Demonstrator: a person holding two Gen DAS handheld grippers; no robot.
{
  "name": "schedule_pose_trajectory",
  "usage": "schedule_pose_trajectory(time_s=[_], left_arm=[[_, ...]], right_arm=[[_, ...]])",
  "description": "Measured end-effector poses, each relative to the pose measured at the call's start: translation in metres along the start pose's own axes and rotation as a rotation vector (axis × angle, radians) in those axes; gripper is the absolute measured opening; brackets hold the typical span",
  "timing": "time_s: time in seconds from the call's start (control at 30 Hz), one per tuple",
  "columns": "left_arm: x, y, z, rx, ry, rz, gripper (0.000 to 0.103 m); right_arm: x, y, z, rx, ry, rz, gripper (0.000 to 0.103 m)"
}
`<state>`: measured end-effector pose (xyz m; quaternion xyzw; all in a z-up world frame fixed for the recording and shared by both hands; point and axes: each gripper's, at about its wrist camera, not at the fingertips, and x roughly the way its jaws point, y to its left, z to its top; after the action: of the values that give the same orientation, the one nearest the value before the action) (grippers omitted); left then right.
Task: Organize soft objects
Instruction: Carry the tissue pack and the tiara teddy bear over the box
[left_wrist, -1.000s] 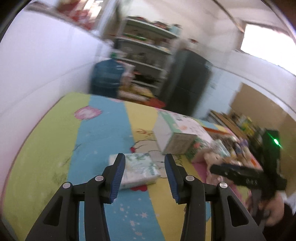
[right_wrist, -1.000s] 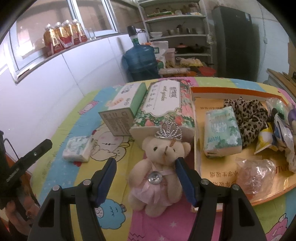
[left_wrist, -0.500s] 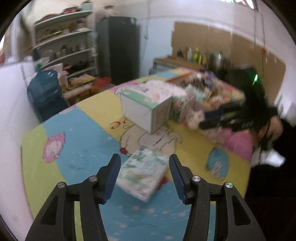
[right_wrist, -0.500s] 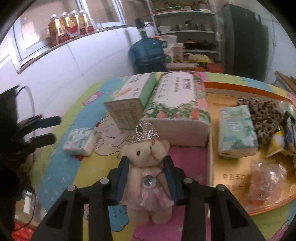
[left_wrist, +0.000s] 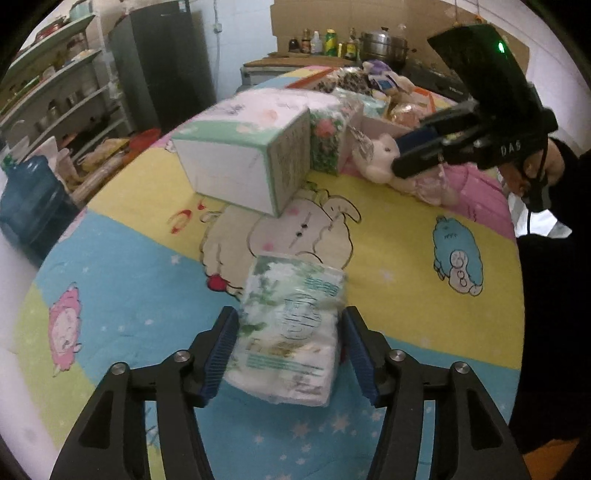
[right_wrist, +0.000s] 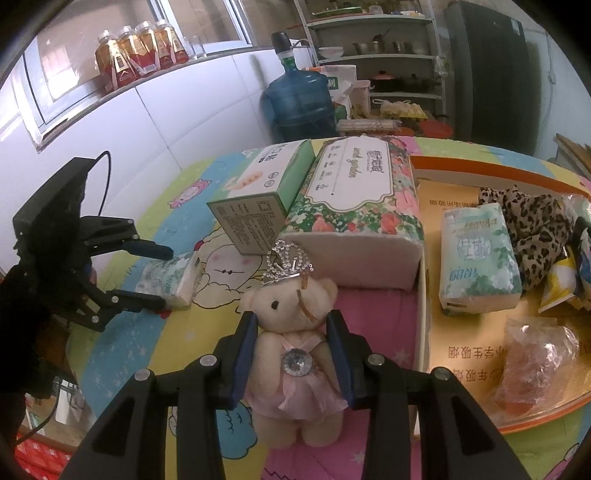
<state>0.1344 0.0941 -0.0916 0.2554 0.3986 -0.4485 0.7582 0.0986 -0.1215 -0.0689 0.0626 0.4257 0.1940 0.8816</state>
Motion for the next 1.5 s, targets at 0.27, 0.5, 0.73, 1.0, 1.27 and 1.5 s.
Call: schedule_pose_trajectory(time_s=[0.27,0.5,0.73,1.0,1.27,1.5], left_arm=[[0.006,0.0,-0.004,-0.132,-0.068,0.03,0.058],[-0.004,-0.018,-0.011,-0.209,-0.117,0.103,0.055],[-0.016,-0.051,-0.003,-0.259,-0.174,0.15,0.055],[-0.037,-0.087,0.023,-0.313,-0.254,0.227,0.055],[-0.054,-0.105,0.051,-0.428,-0.349,0.236,0.054],[-0.047,-0.115,0.072,-0.508,-0.368,0.219,0.054]], right_arm=[[-0.001,0.002,-0.001,-0.011,-0.004,-0.001,0.04],[-0.004,0.009,-0.003,-0.03,-0.019,0.011,0.037],[-0.013,0.012,-0.006,-0.041,-0.038,0.038,0.033],[-0.029,0.012,-0.009,-0.047,-0.075,0.072,0.031],[-0.057,0.001,-0.004,-0.026,-0.148,0.079,0.031],[-0.08,-0.019,-0.005,0.007,-0.201,0.066,0.031]])
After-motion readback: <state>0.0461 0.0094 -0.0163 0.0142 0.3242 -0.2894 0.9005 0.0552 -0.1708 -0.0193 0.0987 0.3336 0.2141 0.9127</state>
